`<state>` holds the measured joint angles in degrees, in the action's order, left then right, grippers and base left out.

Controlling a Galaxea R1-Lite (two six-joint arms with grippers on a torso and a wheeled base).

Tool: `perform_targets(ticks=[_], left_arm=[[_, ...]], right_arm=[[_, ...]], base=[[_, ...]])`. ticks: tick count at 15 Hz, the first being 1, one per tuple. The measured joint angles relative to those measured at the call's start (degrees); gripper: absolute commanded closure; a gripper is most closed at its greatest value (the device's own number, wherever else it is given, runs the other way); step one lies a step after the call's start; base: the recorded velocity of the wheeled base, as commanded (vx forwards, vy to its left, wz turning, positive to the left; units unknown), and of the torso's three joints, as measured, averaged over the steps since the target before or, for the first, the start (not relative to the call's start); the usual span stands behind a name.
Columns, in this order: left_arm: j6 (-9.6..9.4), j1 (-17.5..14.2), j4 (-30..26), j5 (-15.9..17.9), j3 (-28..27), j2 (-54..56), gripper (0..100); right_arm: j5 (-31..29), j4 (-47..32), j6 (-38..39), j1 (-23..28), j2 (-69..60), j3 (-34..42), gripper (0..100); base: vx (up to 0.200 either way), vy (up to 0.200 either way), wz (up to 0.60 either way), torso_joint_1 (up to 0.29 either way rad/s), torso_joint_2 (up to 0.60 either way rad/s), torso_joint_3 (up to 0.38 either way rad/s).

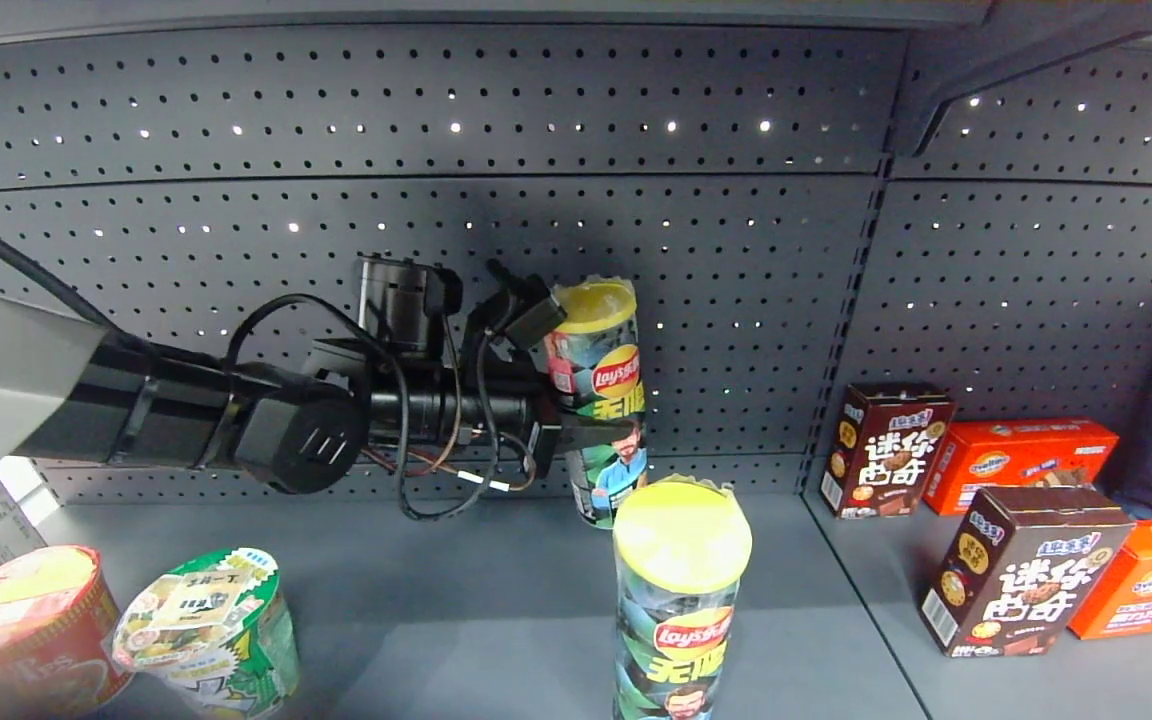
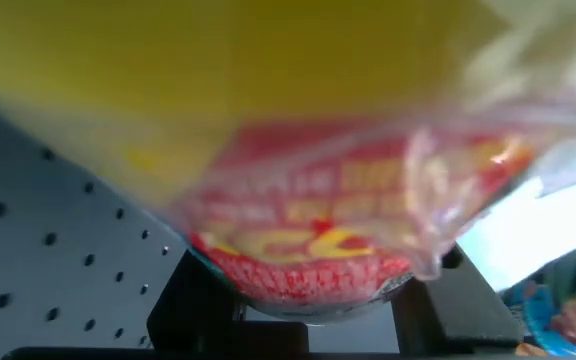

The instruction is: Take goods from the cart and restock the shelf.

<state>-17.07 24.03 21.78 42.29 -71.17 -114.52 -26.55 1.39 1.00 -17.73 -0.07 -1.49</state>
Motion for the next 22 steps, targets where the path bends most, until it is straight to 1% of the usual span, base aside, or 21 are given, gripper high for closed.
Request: perform_targets(ticks=[3, 11, 14, 22], left_arm=[[-0.34, 0.04, 1.52, 0.0, -0.18, -2.22, 100], [-0.34, 0.69, 1.65, -0.01, -2.08, -5.99, 100], [-0.34, 1.22, 1.67, 0.0, -2.28, -7.01, 100], [-0.37, 1.22, 1.74, -0.06, -2.32, -9.07, 100]], right_arm=[[0.01, -0.06, 0.06, 0.0, 0.0, 0.0, 0], [0.01, -0.2, 0.23, 0.0, 0.0, 0.0, 0], [0.01, -0.2, 0.23, 0.0, 0.0, 0.0, 0], [0.01, -0.27, 0.44, 0.0, 0.0, -0.02, 0]], base=[[0.0, 0.0, 0.0, 0.0, 0.0, 0.0], [0.0, 0.0, 0.0, 0.0, 0.0, 0.0], [0.0, 0.0, 0.0, 0.0, 0.0, 0.0], [0.0, 0.0, 0.0, 0.0, 0.0, 0.0]])
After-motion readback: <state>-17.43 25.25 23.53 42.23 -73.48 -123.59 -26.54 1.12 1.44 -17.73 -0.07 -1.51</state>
